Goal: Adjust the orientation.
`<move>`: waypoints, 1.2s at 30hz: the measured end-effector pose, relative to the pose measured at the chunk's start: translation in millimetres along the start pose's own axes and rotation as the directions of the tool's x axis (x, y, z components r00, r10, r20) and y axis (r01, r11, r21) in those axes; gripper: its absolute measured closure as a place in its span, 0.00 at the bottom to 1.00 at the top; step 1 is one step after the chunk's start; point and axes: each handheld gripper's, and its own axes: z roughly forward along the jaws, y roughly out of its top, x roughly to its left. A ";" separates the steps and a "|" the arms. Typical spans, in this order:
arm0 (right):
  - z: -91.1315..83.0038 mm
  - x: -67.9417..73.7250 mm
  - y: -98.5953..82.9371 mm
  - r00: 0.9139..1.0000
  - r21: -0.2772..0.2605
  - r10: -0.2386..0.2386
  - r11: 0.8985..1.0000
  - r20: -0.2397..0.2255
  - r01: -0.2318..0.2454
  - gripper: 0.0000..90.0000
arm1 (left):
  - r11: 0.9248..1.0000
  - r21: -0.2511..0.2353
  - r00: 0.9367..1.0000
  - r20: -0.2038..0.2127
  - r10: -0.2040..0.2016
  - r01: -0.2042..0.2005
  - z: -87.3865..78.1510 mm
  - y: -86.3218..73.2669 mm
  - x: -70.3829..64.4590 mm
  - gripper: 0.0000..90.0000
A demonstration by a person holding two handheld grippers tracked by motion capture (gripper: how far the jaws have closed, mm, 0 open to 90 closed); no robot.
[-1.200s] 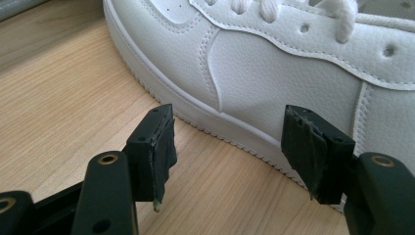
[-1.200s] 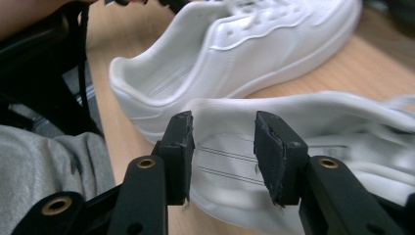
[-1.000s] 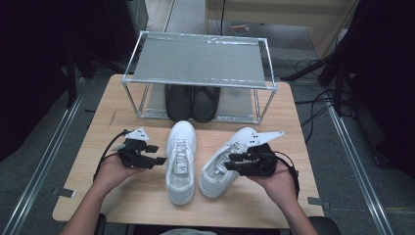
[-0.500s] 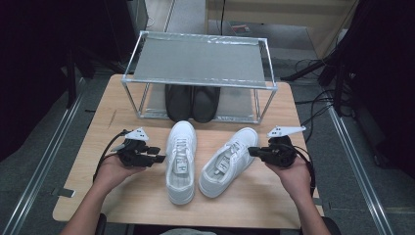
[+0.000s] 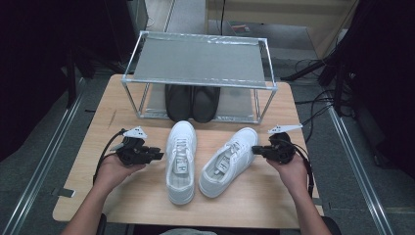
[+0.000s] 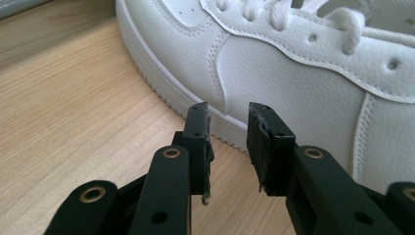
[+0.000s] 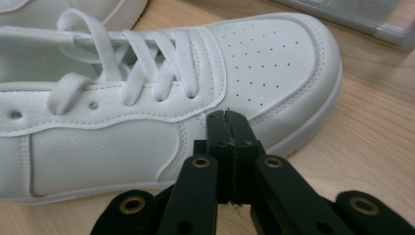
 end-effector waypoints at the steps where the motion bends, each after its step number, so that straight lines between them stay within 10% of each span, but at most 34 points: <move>1: 1.9 0.3 0.6 1.000 0.006 -0.003 1.000 0.001 0.003 1.00 | 1.000 0.000 1.000 0.001 -0.002 0.002 -1.1 -0.3 0.8 0.78; 36: 42.7 -8.6 41.1 0.991 -0.002 -0.075 0.997 -0.112 0.075 1.00 | 0.992 -0.040 0.992 -0.029 -0.124 0.123 3.8 -3.5 -0.8 0.95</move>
